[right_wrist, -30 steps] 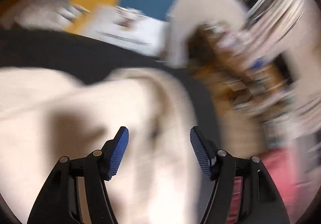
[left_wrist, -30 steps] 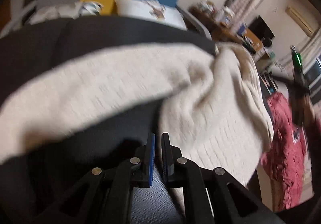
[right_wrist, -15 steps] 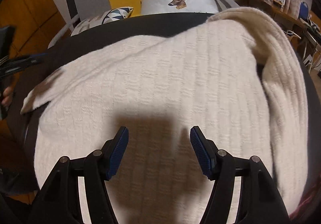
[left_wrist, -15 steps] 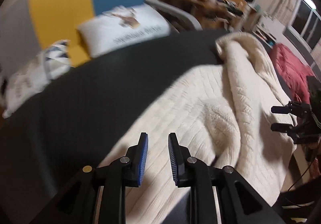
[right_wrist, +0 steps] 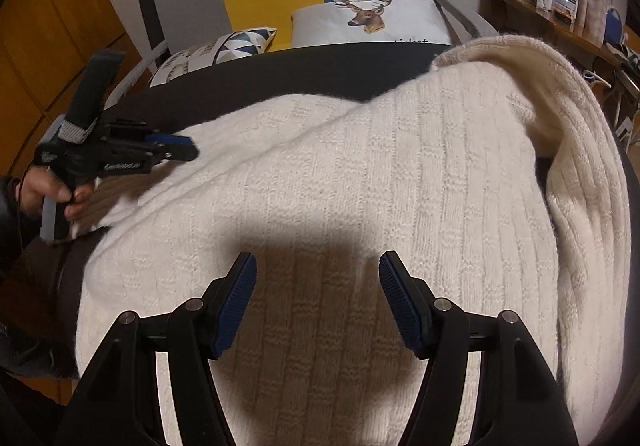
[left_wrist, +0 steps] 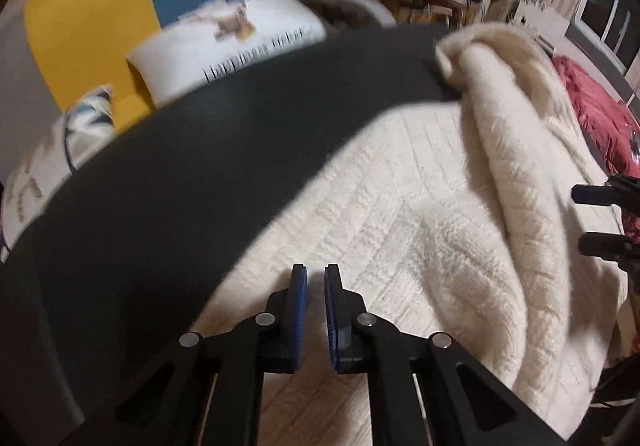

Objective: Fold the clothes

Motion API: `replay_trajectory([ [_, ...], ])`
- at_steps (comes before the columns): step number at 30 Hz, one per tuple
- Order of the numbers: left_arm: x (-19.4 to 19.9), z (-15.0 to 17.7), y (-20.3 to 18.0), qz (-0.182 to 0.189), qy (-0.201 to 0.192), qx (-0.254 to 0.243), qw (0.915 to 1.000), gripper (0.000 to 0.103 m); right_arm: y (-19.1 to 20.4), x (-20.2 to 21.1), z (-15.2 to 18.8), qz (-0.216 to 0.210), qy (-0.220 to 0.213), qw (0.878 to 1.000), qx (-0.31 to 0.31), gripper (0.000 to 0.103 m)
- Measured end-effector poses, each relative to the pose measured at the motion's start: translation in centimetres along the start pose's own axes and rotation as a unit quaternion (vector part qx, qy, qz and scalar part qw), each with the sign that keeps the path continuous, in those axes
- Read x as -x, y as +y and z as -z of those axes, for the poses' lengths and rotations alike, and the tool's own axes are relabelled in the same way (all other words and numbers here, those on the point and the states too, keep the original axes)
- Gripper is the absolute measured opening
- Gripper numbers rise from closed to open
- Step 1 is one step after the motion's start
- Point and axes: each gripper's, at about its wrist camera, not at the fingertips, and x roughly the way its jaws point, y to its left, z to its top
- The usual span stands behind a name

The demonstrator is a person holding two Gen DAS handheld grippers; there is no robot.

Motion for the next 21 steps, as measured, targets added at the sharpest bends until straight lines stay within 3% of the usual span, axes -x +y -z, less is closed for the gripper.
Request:
replay_trajectory([
  [1,0.7,-0.3,0.5,0.01,-0.012,0.012,0.9998,0.009,0.0,-0.2,-0.3,-0.002,0.001,1.0,-0.003,0.067],
  [3,1.7,-1.3,1.3,0.03,-0.025,0.027,0.9989,0.022,-0.4,0.3,-0.4,-0.012,-0.003,1.0,-0.011,0.067],
  [5,1.5,-3.0,1.7,0.042,-0.023,0.015,0.9987,0.022,-0.7,0.5,-0.7,-0.028,-0.005,0.999,-0.024,0.067],
  [9,-1.2,-6.0,1.1,0.061,0.03,-0.042,0.9968,0.022,-0.8,0.8,-0.5,-0.029,-0.01,0.999,-0.026,0.067],
  [15,-3.7,-8.0,0.8,0.133,0.07,-0.052,0.9873,0.022,-1.4,0.7,0.7,-0.027,-0.012,0.999,-0.027,0.067],
  [17,-4.6,-7.9,0.4,0.139,0.091,-0.066,0.984,0.022,-1.7,0.7,0.9,-0.033,-0.014,0.999,-0.032,0.067],
  [21,-5.9,-7.6,-0.5,0.115,0.108,-0.092,0.9832,0.024,-1.9,0.8,0.9,-0.039,-0.021,0.998,-0.036,0.067],
])
